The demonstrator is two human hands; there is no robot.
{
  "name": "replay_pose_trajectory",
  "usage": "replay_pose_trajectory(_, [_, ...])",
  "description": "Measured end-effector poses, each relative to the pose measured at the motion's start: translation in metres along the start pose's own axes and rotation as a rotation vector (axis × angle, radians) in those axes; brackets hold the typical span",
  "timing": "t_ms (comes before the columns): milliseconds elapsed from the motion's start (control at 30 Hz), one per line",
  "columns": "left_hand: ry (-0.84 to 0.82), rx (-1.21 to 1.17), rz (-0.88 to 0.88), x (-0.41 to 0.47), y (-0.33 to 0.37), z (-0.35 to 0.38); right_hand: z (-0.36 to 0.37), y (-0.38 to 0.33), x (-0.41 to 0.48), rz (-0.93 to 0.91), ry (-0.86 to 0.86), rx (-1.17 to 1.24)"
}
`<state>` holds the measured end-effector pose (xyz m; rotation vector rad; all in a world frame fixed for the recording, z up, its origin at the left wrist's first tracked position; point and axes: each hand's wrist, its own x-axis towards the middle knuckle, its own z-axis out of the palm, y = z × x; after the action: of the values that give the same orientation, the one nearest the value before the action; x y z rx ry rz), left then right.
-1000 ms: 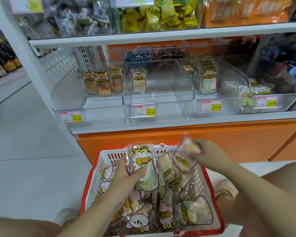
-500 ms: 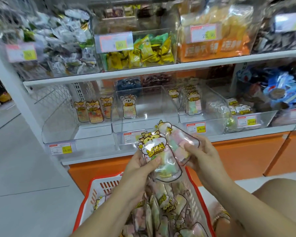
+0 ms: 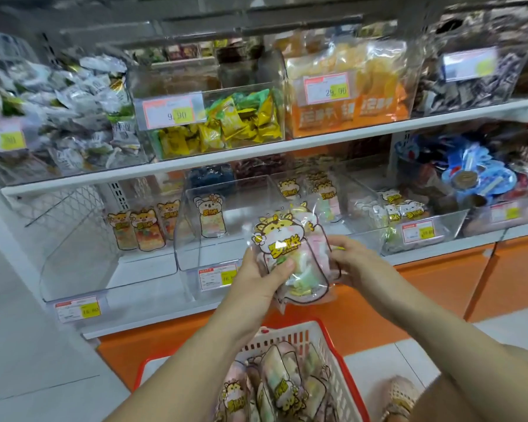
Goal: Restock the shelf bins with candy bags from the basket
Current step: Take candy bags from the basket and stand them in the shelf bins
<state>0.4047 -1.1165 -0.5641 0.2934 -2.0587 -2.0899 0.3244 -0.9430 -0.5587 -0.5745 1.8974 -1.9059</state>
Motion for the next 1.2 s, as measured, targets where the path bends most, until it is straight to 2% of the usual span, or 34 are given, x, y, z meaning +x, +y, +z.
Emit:
replay_pose_trajectory(100, [-0.009, 0.123, 0.1, 0.016, 0.012, 0.016, -0.015, -0.015, 0.005, -0.081, -0.04, -0.303])
replay_pose_trajectory(167, [-0.027, 0.191, 0.16, 0.031, 0.02, 0.03, -0.026, -0.021, 0.013, -0.156, 0.009, -0.52])
replay_pose_trajectory(267, [-0.054, 0.266, 0.215, 0.061, 0.031, 0.049, -0.043, -0.025, 0.035, -0.254, 0.099, -0.624])
replay_pose_trajectory(533, [-0.026, 0.508, 0.124, 0.159, 0.034, 0.079, -0.079, -0.017, 0.112, -0.191, 0.261, -0.56])
replay_pose_trajectory(667, [0.056, 1.057, 0.071, 0.199, 0.038, 0.069, -0.091, -0.005, 0.163, -0.103, 0.271, -0.569])
replay_pose_trajectory(767, [0.074, 1.299, 0.006, 0.222, 0.04, 0.058, -0.091, 0.015, 0.2, 0.03, 0.218, -0.56])
replay_pose_trajectory(933, [-0.064, 1.288, -0.033, 0.265, 0.024, 0.034, -0.083, 0.041, 0.253, 0.086, 0.167, -0.529])
replay_pose_trajectory(1067, [-0.135, 1.386, -0.172, 0.289, 0.029, 0.023, -0.069, 0.053, 0.279, 0.106, 0.096, -0.562])
replay_pose_trajectory(1200, [-0.195, 1.473, -0.263, 0.302, 0.037, 0.019, -0.066, 0.054, 0.289, 0.069, 0.096, -0.63])
